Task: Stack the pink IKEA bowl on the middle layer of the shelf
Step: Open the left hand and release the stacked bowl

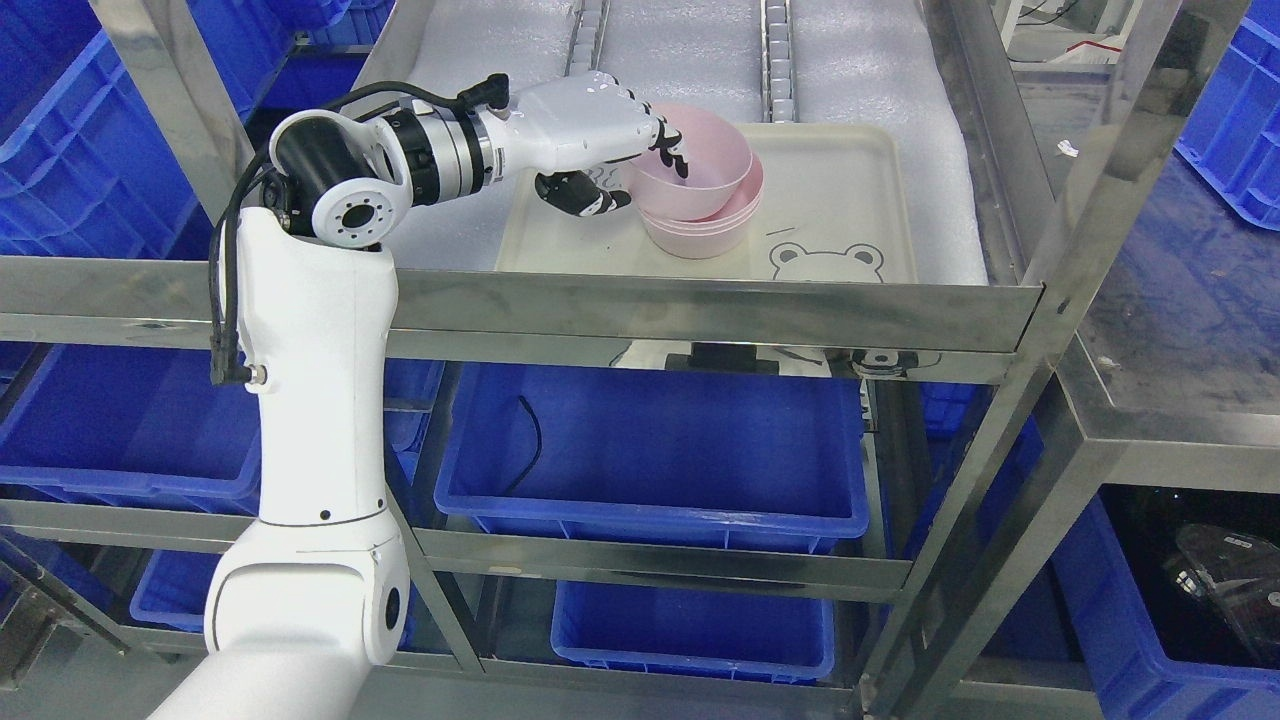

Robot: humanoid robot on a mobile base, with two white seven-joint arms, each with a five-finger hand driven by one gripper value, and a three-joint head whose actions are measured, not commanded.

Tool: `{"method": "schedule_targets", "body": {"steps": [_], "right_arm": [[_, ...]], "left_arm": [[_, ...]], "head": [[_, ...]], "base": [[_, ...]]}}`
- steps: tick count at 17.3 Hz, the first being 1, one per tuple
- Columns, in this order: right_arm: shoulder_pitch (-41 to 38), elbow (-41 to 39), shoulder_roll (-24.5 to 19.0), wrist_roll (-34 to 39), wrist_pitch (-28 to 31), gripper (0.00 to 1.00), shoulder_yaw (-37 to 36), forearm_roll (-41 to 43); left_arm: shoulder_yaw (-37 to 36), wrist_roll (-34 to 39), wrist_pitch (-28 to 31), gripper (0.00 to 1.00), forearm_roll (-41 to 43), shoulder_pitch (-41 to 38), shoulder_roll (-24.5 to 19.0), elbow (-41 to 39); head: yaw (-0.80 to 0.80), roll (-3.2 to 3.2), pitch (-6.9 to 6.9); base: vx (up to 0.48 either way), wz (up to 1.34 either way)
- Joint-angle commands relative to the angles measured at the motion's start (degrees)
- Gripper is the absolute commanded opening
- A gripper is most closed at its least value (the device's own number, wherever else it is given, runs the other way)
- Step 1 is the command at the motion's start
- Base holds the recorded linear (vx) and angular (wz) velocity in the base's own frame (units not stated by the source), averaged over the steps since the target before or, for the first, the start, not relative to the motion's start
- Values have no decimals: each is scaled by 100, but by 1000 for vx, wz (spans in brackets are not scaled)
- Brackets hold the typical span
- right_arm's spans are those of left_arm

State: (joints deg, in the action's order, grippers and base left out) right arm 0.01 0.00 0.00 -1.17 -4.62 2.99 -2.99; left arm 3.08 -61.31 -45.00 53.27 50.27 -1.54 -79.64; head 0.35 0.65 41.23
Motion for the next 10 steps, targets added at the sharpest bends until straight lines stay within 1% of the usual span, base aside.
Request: {"method": "schedule_targets", "body": {"steps": [1,4,7,8,10], "right_arm": [[-19,-100,100,12,-4,100,0,0],[-27,-100,100,12,-4,100,0,0],[-19,-100,100,12,-4,100,0,0],[-27,-100,100,12,-4,100,0,0],[-27,-100,100,12,-4,100,0,0]], "left_arm": [[140,66,0,46,-10,26,54,27],[578,278,0,51,-115,263,54,27],[711,287,0,58,-579,282,54,18],[773,287,0,58,-868,282,54,18],[721,269,0,59,-2462,185,54,1]], "head": [[0,0,0],[0,0,0],[0,0,0],[0,0,0],[0,0,0]], "base": [[0,0],[0,0],[0,0],[0,0],[0,0]]}}
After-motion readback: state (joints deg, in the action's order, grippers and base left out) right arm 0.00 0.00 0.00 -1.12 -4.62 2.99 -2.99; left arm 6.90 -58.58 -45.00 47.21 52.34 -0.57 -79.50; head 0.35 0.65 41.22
